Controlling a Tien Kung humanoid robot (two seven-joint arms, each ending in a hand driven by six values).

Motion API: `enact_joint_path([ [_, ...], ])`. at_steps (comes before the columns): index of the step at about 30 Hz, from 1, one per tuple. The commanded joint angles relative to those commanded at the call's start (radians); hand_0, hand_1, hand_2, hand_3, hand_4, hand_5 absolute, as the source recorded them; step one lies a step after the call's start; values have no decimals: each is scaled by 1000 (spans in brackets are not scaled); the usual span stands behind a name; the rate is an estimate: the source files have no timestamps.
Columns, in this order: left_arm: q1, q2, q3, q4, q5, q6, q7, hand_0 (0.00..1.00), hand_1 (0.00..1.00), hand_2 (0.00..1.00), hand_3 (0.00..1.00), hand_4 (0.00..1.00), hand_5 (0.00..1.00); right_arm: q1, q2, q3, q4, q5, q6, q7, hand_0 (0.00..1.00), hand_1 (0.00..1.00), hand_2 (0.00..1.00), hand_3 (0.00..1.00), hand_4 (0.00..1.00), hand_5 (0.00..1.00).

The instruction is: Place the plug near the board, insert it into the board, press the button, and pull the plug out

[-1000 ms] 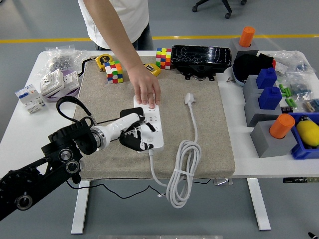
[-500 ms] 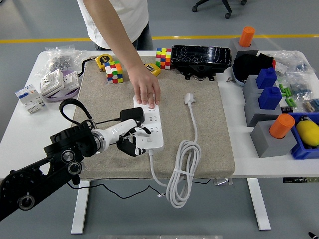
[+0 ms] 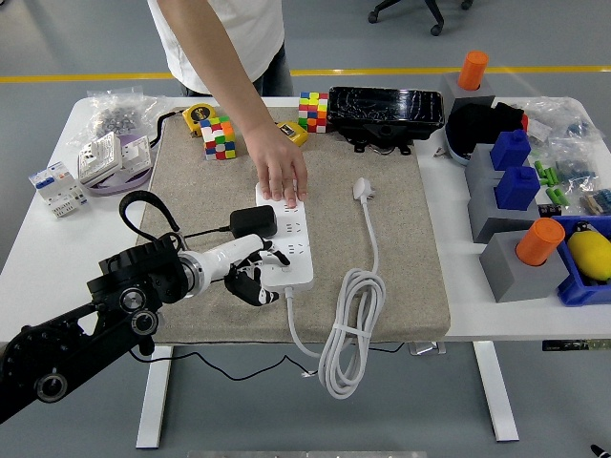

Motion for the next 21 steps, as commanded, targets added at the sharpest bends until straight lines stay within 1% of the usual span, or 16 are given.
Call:
enact_joint_path([
  [4,-2,-1,5,8,-5,-3,3,95,45,148,728,732,2,-1,0,-1,0,0,0,0,754,723,728,739,998,671],
  [5,-3,-1,6,9,-7,-4,4,95,45,148,713,731,5,-1,0,-1,-1,0,1,0,754,722,728,739,998,671],
  [12,-7,-3,19,31,-10,-6,10,96,45,148,713,729,7,0,0,-1,0,0,0,0,754,722,728,739,998,671],
  [16,-8,-3,21,34,-9,-7,12,96,45,148,713,729,7,-1,1,0,0,0,1,0,754,722,728,739,998,671],
  [18,-5,-4,16,35,-7,-6,7,96,46,148,709,724,2,0,1,1,-1,-1,0,0,753,722,728,741,998,671],
  [21,8,-8,-15,28,-21,-1,-19,96,46,148,709,724,2,-1,0,3,0,-1,0,0,753,722,728,741,998,671],
])
